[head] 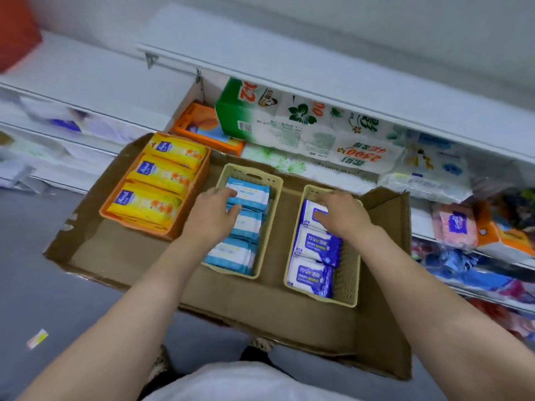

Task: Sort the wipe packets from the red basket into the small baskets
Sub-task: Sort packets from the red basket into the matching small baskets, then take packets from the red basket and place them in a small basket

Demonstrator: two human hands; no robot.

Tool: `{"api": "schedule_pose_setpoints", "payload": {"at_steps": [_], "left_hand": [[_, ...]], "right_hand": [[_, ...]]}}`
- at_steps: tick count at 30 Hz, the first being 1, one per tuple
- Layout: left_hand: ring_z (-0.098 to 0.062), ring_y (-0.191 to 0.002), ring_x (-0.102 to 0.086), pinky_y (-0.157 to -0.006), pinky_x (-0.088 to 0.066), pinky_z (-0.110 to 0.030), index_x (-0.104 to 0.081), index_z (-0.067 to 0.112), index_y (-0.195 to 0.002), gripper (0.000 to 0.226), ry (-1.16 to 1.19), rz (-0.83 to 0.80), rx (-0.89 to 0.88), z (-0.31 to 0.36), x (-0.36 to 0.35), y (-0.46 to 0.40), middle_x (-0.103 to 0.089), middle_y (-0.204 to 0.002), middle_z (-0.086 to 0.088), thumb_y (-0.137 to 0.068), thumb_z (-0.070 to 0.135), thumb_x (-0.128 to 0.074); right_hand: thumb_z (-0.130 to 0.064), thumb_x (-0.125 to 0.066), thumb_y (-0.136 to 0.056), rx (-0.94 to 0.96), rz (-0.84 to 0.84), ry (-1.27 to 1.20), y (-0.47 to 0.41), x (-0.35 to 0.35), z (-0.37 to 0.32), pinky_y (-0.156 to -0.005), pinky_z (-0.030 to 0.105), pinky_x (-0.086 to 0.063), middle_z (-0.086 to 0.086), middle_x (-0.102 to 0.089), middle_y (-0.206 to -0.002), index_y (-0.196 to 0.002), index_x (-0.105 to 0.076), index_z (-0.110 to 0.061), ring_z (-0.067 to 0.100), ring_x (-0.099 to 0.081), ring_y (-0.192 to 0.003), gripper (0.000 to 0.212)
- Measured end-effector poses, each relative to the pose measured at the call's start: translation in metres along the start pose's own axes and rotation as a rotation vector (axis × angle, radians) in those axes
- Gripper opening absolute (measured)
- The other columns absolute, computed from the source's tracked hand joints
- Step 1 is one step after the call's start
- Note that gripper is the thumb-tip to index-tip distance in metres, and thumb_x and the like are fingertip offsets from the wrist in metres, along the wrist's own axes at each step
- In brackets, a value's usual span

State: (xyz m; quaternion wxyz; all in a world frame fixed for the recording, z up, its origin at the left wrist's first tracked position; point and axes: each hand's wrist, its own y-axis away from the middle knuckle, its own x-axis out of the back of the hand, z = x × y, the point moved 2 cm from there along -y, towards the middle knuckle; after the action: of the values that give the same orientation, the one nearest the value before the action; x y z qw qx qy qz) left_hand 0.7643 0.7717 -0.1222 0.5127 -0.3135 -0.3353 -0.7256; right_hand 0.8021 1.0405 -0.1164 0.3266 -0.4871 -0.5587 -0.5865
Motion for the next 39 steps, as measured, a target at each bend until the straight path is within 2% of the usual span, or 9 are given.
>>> {"api": "schedule_pose_setpoints", "payload": {"at_steps": [6, 10, 16, 19, 22, 27, 31, 35, 39], "left_hand": [[-0.036, -0.114, -0.054, -0.095, -0.044, -0.043, -0.064, 0.012, -0.122, 0.035, -0.098, 0.221, -0.145, -0.111, 0.132, 0.044, -0.062, -0.12, -0.012, -0.089, 0.026, -0.064], [-0.037, -0.111, -0.055, -0.096, -0.044, -0.043, -0.066, 0.013, -0.119, 0.04, -0.137, 0.327, -0.132, -0.206, 0.214, 0.085, -0.064, -0.118, -0.013, -0.086, 0.033, -0.058], [-0.033, -0.116, -0.056, -0.096, -0.048, -0.047, -0.066, 0.013, -0.12, 0.037, -0.199, 0.402, -0.07, -0.332, 0.315, 0.123, -0.064, -0.121, -0.009, -0.086, 0.029, -0.07], [-0.032, -0.116, -0.055, -0.099, -0.046, -0.045, -0.066, 0.013, -0.12, 0.037, -0.201, 0.422, -0.047, -0.374, 0.352, 0.117, -0.063, -0.121, -0.009, -0.087, 0.029, -0.069], [-0.032, -0.116, -0.055, -0.098, -0.046, -0.044, -0.066, 0.014, -0.12, 0.036, -0.196, 0.432, -0.053, -0.411, 0.382, 0.092, -0.063, -0.121, -0.008, -0.088, 0.029, -0.068], [-0.029, -0.12, -0.053, -0.097, -0.047, -0.045, -0.065, 0.017, -0.122, 0.033, -0.235, 0.46, -0.088, -0.466, 0.439, 0.03, -0.062, -0.124, -0.005, -0.091, 0.029, -0.064], [-0.027, -0.12, -0.052, -0.098, -0.046, -0.043, -0.064, 0.016, -0.124, 0.034, -0.305, 0.433, -0.114, -0.519, 0.5, -0.046, -0.06, -0.127, -0.004, -0.092, 0.029, -0.063], [-0.03, -0.115, -0.056, -0.092, -0.05, -0.045, -0.064, 0.016, -0.122, 0.035, -0.401, 0.373, -0.137, -0.561, 0.571, -0.125, -0.061, -0.124, -0.005, -0.091, 0.031, -0.064], [-0.034, -0.115, -0.056, -0.096, -0.048, -0.047, -0.065, 0.011, -0.121, 0.035, -0.405, 0.384, -0.15, -0.596, 0.629, -0.195, -0.063, -0.121, -0.01, -0.088, 0.025, -0.068]], "right_hand": [[-0.03, -0.057, -0.096, 0.16, 0.269, -0.026, 0.04, 0.044, -0.127, -0.107, 0.036, -0.035, 0.006, -0.05, -0.143, -0.14, -0.051, -0.019, 0.025, -0.038, -0.135, 0.046], [-0.034, -0.057, -0.097, 0.245, 0.449, -0.128, 0.074, 0.042, -0.245, -0.108, 0.032, -0.034, 0.001, -0.051, -0.141, -0.138, -0.054, -0.019, 0.019, -0.039, -0.134, 0.043], [-0.034, -0.061, -0.095, 0.373, 0.502, -0.259, 0.082, 0.032, -0.415, -0.105, 0.036, -0.04, 0.002, -0.056, -0.136, -0.132, -0.061, -0.02, 0.022, -0.046, -0.13, 0.039], [-0.036, -0.059, -0.096, 0.417, 0.485, -0.248, 0.066, 0.038, -0.48, -0.107, 0.029, -0.036, -0.003, -0.055, -0.137, -0.133, -0.059, -0.024, 0.016, -0.044, -0.131, 0.039], [-0.04, -0.056, -0.094, 0.462, 0.483, -0.266, 0.036, 0.047, -0.538, -0.102, 0.025, -0.036, -0.003, -0.057, -0.134, -0.13, -0.061, -0.024, 0.018, -0.047, -0.128, 0.039], [-0.031, -0.064, -0.093, 0.521, 0.511, -0.336, -0.037, 0.055, -0.635, -0.096, 0.014, -0.03, -0.002, -0.058, -0.132, -0.126, -0.064, -0.022, 0.015, -0.046, -0.125, 0.034], [-0.037, -0.06, -0.095, 0.549, 0.516, -0.364, -0.116, 0.068, -0.715, -0.1, 0.021, -0.034, -0.003, -0.056, -0.137, -0.129, -0.062, -0.024, 0.014, -0.045, -0.128, 0.036], [-0.034, -0.062, -0.094, 0.518, 0.504, -0.394, -0.189, 0.104, -0.786, -0.097, 0.023, -0.035, -0.002, -0.056, -0.137, -0.13, -0.061, -0.024, 0.016, -0.045, -0.129, 0.037], [-0.034, -0.063, -0.093, 0.491, 0.497, -0.36, -0.252, 0.139, -0.842, -0.097, 0.021, -0.033, -0.001, -0.057, -0.135, -0.129, -0.062, -0.022, 0.018, -0.048, -0.126, 0.038]]}}
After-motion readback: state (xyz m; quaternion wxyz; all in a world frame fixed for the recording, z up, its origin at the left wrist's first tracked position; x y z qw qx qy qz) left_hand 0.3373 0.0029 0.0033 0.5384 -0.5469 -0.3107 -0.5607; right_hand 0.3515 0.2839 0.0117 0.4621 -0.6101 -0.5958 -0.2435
